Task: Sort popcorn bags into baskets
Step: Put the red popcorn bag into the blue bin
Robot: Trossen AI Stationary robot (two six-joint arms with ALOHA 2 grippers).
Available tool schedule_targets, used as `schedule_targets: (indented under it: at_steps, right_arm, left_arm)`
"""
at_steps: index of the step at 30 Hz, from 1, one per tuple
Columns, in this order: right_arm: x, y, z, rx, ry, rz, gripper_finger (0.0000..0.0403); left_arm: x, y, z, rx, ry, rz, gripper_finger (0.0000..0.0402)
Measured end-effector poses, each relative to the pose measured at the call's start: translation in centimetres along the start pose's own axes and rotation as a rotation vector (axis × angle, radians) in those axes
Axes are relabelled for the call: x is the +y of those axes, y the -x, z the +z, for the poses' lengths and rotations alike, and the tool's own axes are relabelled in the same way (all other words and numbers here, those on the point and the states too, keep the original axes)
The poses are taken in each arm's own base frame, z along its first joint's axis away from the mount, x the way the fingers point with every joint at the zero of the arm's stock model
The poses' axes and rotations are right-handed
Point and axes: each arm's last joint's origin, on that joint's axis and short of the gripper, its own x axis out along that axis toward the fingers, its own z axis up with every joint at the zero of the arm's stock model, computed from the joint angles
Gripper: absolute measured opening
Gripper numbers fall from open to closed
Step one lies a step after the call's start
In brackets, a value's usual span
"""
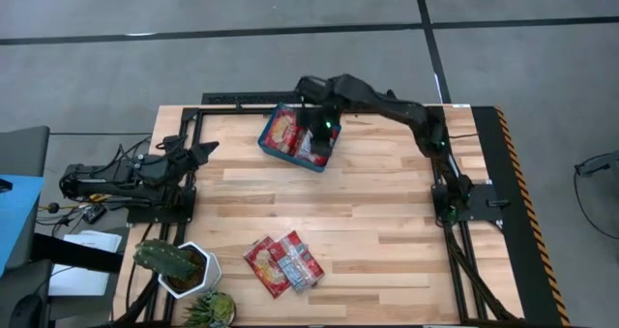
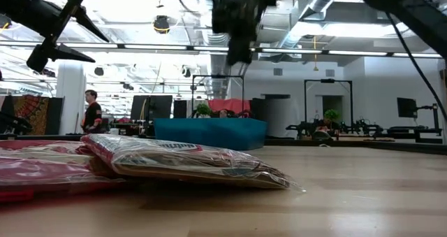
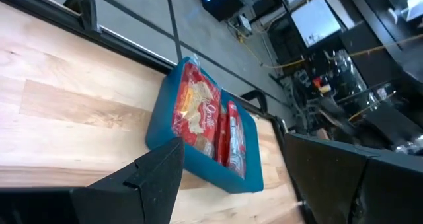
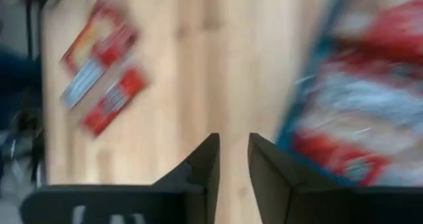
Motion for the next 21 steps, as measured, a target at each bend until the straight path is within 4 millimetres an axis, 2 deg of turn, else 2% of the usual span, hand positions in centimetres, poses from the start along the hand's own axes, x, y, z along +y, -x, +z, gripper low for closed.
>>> schedule_targets:
  at_steps: [3, 8, 12, 16, 21]
  right_arm:
    - [4.0, -0.6, -0.4, 0.090, 0.039, 0.019, 0.0126]
    - [10.6, -3.6, -0.2, 0.151, 0.053, -0.007, 0.0171]
    - [15.0, -6.0, -0.5, 0.160, 0.015, -0.065, 0.0216]
    - [17.7, -8.8, -0.5, 0.080, -0.101, -0.093, 0.0245]
    - [19.9, -12.0, -1.4, -0.003, -0.250, -0.165, 0.0243]
  left_arm:
    - [0.0, 0.0, 0.0, 0.003, -0.015, -0.001, 0.0250]
    - [0.0, 0.0, -0.1, 0.028, -0.025, -0.011, 0.0250]
    - [-0.1, 0.0, -0.3, 0.103, -0.076, -0.044, 0.0250]
    - [-0.1, 0.1, -0.6, 0.175, -0.130, -0.070, 0.0250]
    - [-0.1, 0.1, -0.7, 0.239, -0.140, -0.099, 0.0250]
